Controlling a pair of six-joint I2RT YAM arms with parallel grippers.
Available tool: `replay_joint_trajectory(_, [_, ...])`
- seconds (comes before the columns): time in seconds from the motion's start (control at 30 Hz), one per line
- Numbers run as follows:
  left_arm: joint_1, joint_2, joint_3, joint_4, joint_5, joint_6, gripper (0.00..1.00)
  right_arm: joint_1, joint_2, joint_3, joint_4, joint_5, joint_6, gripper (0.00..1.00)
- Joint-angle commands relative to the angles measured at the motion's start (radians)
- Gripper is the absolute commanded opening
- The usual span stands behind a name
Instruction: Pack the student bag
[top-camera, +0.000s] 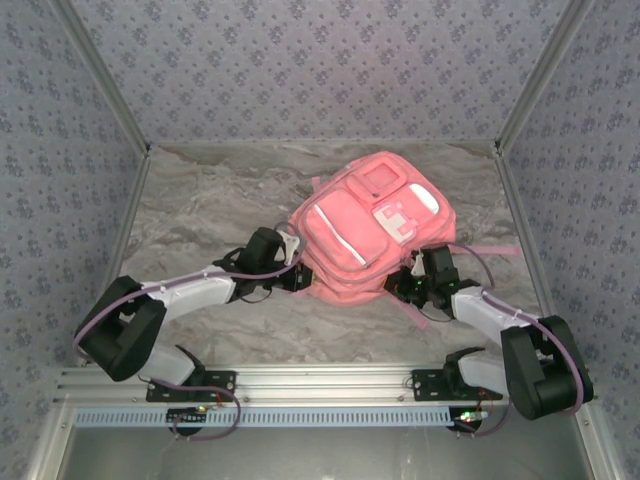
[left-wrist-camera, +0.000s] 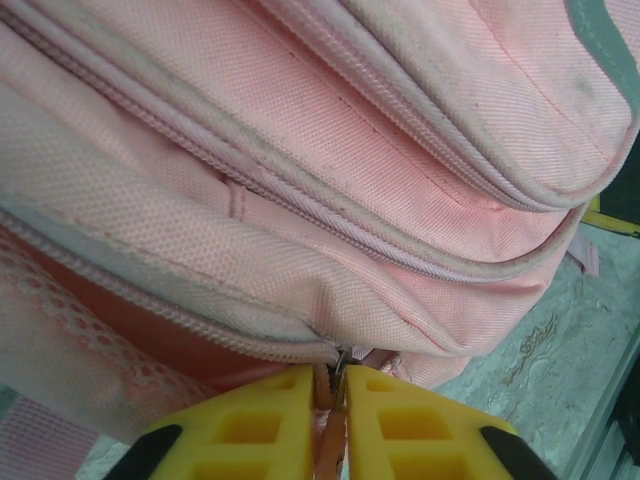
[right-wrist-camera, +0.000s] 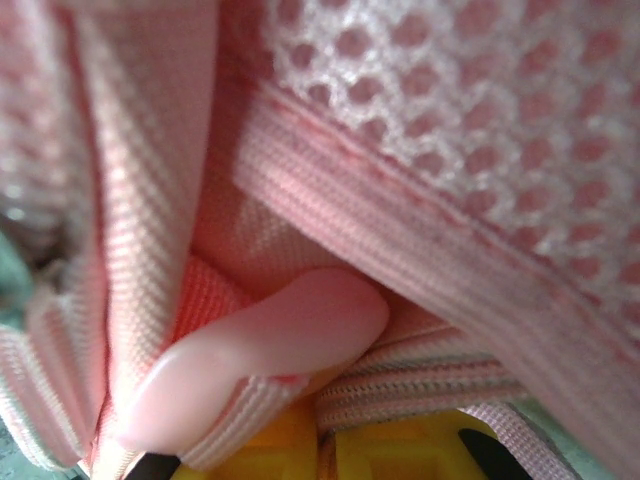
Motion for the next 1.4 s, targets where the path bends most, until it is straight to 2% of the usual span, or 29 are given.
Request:
replay_joint_trajectory(0.0, [-0.025,-0.018,0.008,-0.046,0.038,0.001,0.08,0.001,-0.015,0.007,-0.005,-0.046,-0.017,0.10])
replay_joint_trajectory(0.1, [-0.031,-0.034,0.005,-0.055,0.028,-0.002,0.00,0.001,-0.017,0.008,-0.011,-0.043,-0.022,0.10])
replay_joint_trajectory(0.27, [-0.036,-0.040,0.010,-0.059,0.033,-0.004,0.00,0.000,-0.012,0.007,-0.004,-0.042,-0.025,0.10])
replay_joint_trajectory(0.3, [-0.039,-0.035,0.011,-0.058,0.035,-0.007,0.01,0.000,-0.011,0.008,-0.003,-0.042,-0.025,0.09])
replay_joint_trajectory(0.4, [-0.049,-0.022,0.007,-0.056,0.033,-0.015,0.12,-0.001,-0.010,0.006,-0.002,-0.041,-0.027,0.10])
replay_joint_trajectory(0.47, [-0.056,-0.020,0.002,-0.057,0.026,-0.017,0.16,0.000,-0.009,0.003,0.001,-0.038,-0.027,0.10])
replay_joint_trajectory(0.7, [-0.061,-0.021,-0.022,-0.047,0.020,-0.020,0.16,0.000,-0.003,-0.002,0.014,-0.034,-0.024,0.11])
replay_joint_trajectory(0.93, [-0.061,0.004,0.009,-0.065,0.001,0.000,0.01,0.002,0.009,-0.010,0.035,-0.037,-0.020,0.11])
replay_joint_trajectory(1.2, [-0.061,0.018,0.051,-0.134,-0.022,0.008,0.00,0.002,-0.006,-0.009,0.016,-0.030,-0.026,0.11])
replay_joint_trajectory(1.37, [-0.061,-0.031,0.094,-0.297,-0.162,0.034,0.00,0.014,-0.058,0.037,-0.132,0.119,-0.062,0.09])
